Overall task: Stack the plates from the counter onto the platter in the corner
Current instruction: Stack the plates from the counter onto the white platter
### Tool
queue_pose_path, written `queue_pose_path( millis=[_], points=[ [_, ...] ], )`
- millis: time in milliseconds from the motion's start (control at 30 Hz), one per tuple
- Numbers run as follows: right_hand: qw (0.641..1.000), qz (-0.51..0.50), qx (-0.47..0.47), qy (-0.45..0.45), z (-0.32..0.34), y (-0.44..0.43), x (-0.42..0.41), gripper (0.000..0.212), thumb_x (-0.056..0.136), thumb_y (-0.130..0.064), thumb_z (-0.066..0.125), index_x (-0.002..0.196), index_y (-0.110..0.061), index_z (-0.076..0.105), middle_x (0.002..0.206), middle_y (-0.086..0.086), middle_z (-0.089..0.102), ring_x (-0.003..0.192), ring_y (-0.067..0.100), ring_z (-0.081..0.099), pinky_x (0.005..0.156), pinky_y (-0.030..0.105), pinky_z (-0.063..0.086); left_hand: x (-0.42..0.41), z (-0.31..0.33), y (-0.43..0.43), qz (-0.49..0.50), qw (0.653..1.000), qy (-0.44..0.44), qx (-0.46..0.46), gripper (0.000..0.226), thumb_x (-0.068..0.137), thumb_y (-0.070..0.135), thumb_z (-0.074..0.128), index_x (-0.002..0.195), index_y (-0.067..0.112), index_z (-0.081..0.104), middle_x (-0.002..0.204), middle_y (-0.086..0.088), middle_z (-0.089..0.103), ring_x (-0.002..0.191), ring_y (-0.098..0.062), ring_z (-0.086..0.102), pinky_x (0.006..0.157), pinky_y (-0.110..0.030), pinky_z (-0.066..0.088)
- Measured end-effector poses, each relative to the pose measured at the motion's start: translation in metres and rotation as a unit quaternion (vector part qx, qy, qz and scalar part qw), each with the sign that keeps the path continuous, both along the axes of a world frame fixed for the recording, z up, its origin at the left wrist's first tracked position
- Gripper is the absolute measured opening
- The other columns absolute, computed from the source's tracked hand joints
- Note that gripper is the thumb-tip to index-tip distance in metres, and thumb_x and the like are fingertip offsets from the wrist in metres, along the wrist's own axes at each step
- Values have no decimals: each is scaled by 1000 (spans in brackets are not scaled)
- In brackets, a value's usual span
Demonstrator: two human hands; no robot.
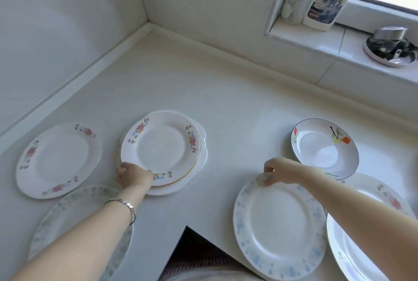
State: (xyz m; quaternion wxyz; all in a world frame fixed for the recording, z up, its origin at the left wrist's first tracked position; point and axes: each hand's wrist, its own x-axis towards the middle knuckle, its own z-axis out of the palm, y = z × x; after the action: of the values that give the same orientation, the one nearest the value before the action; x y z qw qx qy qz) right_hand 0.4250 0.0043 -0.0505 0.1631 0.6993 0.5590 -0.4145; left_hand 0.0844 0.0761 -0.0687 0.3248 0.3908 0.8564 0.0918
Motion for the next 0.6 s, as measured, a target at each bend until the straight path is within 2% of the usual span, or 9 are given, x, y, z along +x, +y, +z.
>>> queue_pose_path(
  millis=[100, 233, 300, 400, 433, 467, 533, 567, 600],
  points=[
    [999, 31, 14, 30, 28, 22, -4, 21, 78, -30, 69, 69, -30, 50, 85, -3, 58, 62, 13, 49, 54, 22, 39, -7, 0, -1, 7, 1000, -13, 7, 74, 78, 1, 68, 139, -7, 27, 147, -24, 26, 133, -40, 31, 107, -40, 33],
    [992, 22, 111, 59, 70, 56, -14, 19, 78, -17, 70, 70, -26, 55, 73, -5, 59, 54, 3, 49, 40, 7, 36, -17, -1, -1, -24, 999, -23, 22, 63, 76, 4, 68, 133, -1, 41, 143, -21, 38, 130, -36, 36, 103, -39, 39],
    [977, -59, 169, 118, 84, 71, -15, 21, 76, -13, 73, 67, -25, 57, 68, -1, 63, 43, 0, 51, 40, 11, 40, -21, -1, -3, -31, 999, -17, 30, 58, 77, 7, 66, 131, 1, 45, 141, -20, 42, 128, -36, 37, 102, -40, 40],
    [916, -242, 221, 232, 87, 86, -23, 16, 74, -7, 74, 69, -16, 63, 62, 2, 64, 38, 3, 54, 47, 20, 47, -20, 6, -4, 1, 996, -13, 88, 49, 88, 17, 55, 132, -1, 43, 141, -20, 36, 129, -36, 34, 103, -41, 36],
    [893, -292, 220, 263, 82, 89, -31, 14, 74, -6, 74, 71, -14, 63, 63, 3, 63, 40, 5, 56, 48, 20, 49, -19, 10, -3, 6, 991, -51, 127, 41, 93, 23, 49, 126, -1, 49, 133, -20, 42, 122, -35, 41, 100, -41, 37],
    [873, -332, 212, 286, 75, 92, -41, 12, 75, -6, 73, 72, -13, 63, 65, 5, 63, 44, 9, 58, 49, 21, 50, -16, 17, -2, 19, 980, -128, 154, 34, 96, 29, 42, 114, 3, 55, 116, -18, 52, 107, -32, 52, 92, -40, 42],
    [840, -396, 187, 318, 56, 94, -66, 11, 77, -7, 71, 72, -11, 62, 69, 8, 60, 51, 14, 58, 47, 20, 50, -13, 29, 2, 54, 947, -287, 136, 36, 98, 38, 35, 91, 11, 57, 84, -9, 60, 76, -24, 59, 67, -33, 49],
    [824, -425, 171, 334, 46, 94, -80, 11, 79, -7, 69, 72, -10, 60, 69, 8, 58, 54, 16, 56, 45, 19, 50, -14, 32, 4, 49, 942, -313, 108, 34, 98, 38, 37, 89, 12, 58, 81, -8, 62, 75, -25, 60, 62, -30, 50],
    [809, -449, 154, 346, 35, 94, -94, 12, 80, -7, 68, 72, -10, 59, 70, 9, 57, 57, 18, 55, 44, 18, 50, -17, 34, 6, 21, 954, -283, 93, 28, 96, 33, 42, 90, 11, 58, 85, -9, 63, 81, -26, 62, 63, -29, 50]
  ],
)
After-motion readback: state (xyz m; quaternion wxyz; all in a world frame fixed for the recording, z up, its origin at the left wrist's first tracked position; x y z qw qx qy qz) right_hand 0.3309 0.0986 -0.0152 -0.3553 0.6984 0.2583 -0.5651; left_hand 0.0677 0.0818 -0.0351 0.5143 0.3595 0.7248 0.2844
